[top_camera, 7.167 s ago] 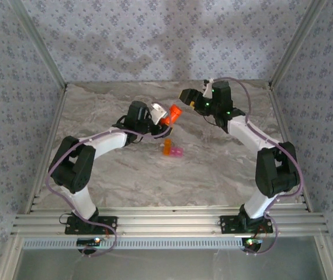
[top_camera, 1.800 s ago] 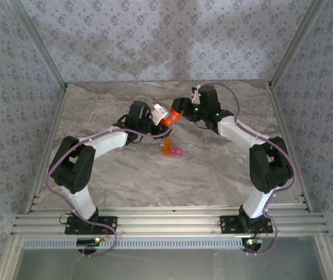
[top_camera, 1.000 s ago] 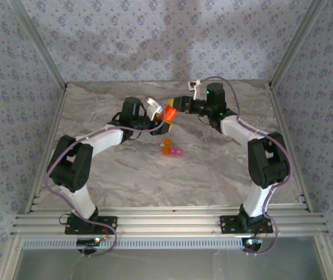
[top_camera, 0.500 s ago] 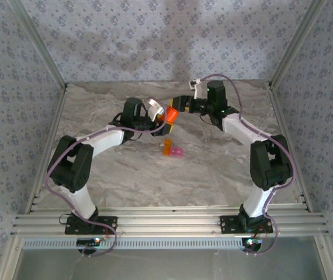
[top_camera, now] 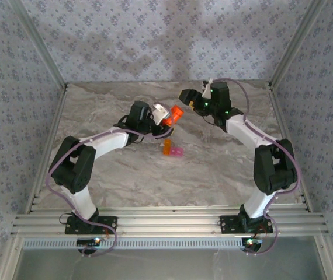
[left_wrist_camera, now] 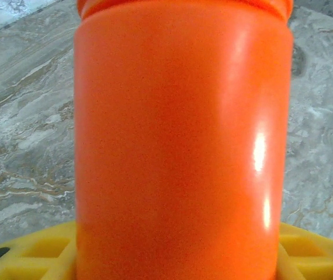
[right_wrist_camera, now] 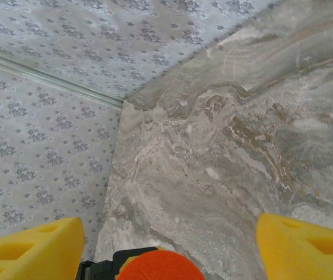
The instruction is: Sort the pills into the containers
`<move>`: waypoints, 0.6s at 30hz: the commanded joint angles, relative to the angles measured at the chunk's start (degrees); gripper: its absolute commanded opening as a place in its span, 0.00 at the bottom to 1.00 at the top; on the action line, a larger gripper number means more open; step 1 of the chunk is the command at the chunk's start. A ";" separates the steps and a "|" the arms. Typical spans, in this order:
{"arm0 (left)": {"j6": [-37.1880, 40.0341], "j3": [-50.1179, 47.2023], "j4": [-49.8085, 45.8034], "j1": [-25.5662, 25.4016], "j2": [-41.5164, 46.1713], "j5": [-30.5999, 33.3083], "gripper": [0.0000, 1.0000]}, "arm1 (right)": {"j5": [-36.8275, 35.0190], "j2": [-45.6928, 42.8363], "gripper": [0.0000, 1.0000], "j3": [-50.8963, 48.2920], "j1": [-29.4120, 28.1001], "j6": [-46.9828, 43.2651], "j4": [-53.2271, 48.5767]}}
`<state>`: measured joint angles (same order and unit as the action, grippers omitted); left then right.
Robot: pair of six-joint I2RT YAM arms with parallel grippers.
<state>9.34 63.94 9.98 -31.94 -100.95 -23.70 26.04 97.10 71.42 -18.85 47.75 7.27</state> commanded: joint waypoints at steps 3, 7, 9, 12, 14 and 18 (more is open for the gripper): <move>2.17 1.16 -0.41 -0.35 1.50 1.80 0.00 | -2.31 0.00 0.79 0.61 -1.94 2.47 -2.84; 2.25 1.11 -0.42 -0.40 1.63 1.81 0.00 | -2.13 0.59 0.78 1.04 -2.85 2.35 -3.71; 2.21 1.14 -0.41 -0.51 1.59 1.82 0.00 | -1.88 0.80 0.78 1.17 -3.24 2.44 -3.78; 2.26 1.03 -0.41 -0.49 1.63 1.82 0.00 | -1.79 1.10 0.78 1.26 -3.82 2.36 -4.30; 2.26 1.09 -0.32 -0.49 1.63 1.82 0.00 | -1.86 1.27 0.78 1.27 -4.26 2.29 -4.37; 2.17 1.07 -0.22 -0.49 1.58 1.82 0.00 | -1.61 1.91 0.75 1.35 -4.83 2.20 -4.46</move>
<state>10.72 63.94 8.95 -32.01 -100.95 -21.58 24.80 98.17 71.44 -23.09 49.34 4.34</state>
